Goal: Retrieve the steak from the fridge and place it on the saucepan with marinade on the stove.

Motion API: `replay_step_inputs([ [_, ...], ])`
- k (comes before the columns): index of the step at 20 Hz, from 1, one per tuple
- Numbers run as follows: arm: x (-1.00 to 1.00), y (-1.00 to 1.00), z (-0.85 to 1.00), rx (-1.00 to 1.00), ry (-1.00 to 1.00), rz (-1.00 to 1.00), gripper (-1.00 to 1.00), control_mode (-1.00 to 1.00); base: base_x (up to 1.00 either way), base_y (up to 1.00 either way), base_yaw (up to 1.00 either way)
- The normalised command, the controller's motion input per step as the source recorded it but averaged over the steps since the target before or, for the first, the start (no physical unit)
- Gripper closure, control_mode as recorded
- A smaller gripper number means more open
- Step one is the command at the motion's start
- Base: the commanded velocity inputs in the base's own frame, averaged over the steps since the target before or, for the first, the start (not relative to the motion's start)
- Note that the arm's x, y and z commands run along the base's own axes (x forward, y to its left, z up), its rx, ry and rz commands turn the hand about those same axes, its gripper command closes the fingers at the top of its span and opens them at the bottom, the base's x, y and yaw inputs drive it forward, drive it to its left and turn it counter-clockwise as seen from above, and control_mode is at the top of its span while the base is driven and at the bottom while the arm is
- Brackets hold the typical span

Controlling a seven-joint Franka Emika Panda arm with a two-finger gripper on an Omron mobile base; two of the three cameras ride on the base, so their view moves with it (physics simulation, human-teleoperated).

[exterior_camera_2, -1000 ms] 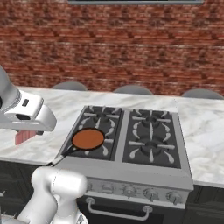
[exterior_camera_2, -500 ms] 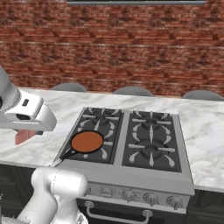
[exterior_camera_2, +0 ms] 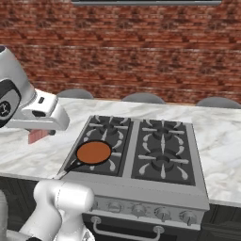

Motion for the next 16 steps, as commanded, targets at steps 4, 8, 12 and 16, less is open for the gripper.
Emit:
replay_step_inputs([
  [4,0.74,0.0,-0.45,0.01,0.04,0.02,1.0,-1.0,0.0,0.0,0.0],
  [8,0.68,0.0,-0.49,0.02,0.15,0.01,1.0,-1.0,0.0,0.0,0.0],
  [12,0.41,0.0,-0.58,0.06,0.18,0.05,1.0,-1.0,0.0,0.0,0.0],
  [16,0.48,0.0,-0.71,0.03,0.14,0.04,1.0,-1.0,0.0,0.0,0.0],
])
